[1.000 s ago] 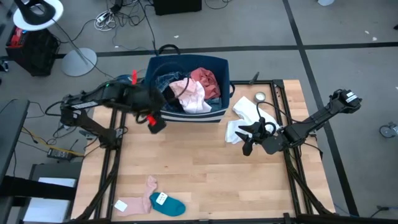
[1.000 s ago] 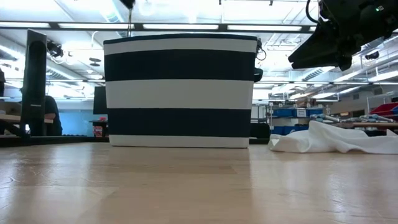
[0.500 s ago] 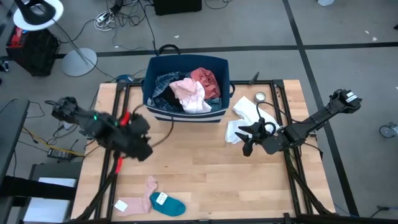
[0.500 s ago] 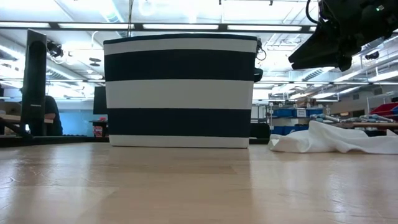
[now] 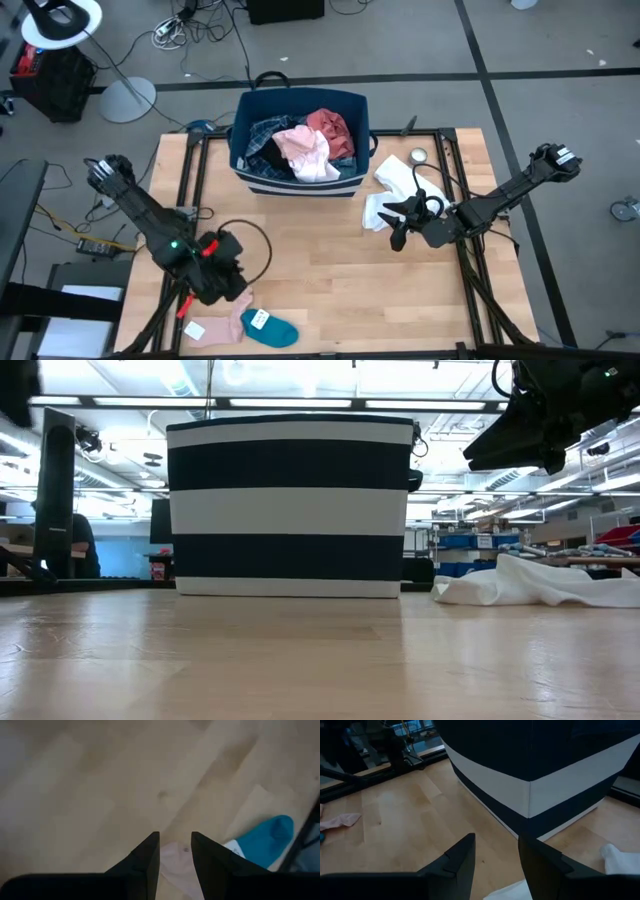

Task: Sort clothes
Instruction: Put the pink sock into the blue laundry bin

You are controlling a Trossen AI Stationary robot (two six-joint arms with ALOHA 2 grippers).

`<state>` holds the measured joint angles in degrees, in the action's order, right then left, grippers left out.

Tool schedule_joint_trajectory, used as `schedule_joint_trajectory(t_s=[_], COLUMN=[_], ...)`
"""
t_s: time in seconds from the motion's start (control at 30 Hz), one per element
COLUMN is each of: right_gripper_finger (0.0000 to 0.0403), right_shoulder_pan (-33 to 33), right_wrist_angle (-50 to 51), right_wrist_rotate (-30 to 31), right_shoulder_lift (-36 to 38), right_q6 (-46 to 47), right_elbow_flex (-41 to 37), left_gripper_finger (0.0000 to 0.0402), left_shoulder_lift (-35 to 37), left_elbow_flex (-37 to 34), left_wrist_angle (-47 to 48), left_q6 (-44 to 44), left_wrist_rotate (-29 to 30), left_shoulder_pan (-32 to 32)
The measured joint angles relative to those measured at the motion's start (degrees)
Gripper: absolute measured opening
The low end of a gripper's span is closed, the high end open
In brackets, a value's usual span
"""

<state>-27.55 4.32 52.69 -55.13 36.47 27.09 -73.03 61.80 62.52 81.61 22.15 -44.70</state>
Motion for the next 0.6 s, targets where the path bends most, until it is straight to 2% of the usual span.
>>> schedule_joint_trajectory(t_s=[0.17, 0.3, 0.6], right_gripper_finger=[0.0151, 0.0151, 0.0151], right_shoulder_pan=[0.0, 0.0, 0.0], right_wrist_angle=[0.0, 0.0, 0.0], right_wrist_rotate=[0.0, 0.0, 0.0], right_shoulder_lift=[0.0, 0.0, 0.0], right_q6=[0.0, 0.0, 0.0], right_elbow_flex=[0.0, 0.0, 0.0], left_gripper_finger=[0.0117, 0.0117, 0.0117], left_shoulder_lift=[-0.2, -1.7, -8.8], left_elbow_flex=[-7.4, -11.0, -12.3], left_wrist_angle=[-10.7, -14.9, -21.6], left_q6=[4.7, 8.0, 10.2], left_wrist_rotate=[-1.5, -4.2, -6.8], left_shoulder_pan=[-1.8, -2.6, -4.1])
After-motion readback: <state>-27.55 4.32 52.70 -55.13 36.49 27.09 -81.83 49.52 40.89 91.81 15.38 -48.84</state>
